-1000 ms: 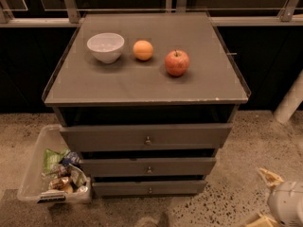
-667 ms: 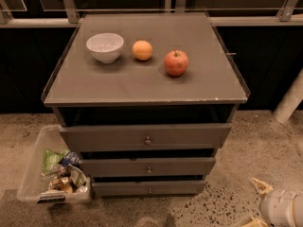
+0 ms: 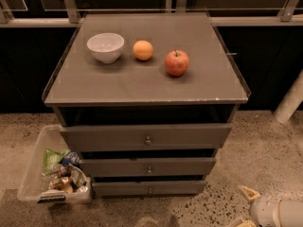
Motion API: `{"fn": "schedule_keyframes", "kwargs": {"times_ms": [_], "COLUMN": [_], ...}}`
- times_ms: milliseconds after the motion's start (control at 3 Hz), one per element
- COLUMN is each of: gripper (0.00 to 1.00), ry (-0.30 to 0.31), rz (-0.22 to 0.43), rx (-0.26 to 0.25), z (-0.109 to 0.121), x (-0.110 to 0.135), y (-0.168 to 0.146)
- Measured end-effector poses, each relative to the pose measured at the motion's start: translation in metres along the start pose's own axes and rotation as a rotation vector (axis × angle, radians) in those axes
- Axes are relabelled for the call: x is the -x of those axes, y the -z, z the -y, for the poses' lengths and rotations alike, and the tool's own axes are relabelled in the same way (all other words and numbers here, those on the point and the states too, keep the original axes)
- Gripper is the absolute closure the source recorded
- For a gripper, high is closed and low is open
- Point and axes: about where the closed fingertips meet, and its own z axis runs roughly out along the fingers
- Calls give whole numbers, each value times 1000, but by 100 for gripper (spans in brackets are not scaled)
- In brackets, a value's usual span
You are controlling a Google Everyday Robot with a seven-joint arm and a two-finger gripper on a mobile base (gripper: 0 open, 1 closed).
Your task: Open bottom drawer
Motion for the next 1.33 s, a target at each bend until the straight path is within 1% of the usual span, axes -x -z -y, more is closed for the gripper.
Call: {"fn": "schedule_keyframes", "kwargs": {"times_ms": [333,667,1000,1333], "gripper": [0,0,0,0], "ry": [0,-6,33,45], "rz": [0,41,114,161], "rx": [0,17,60,74], "z": [0,16,48,94], "x": [0,-5,-1,-18], "y": [0,-16,-50,-105]}}
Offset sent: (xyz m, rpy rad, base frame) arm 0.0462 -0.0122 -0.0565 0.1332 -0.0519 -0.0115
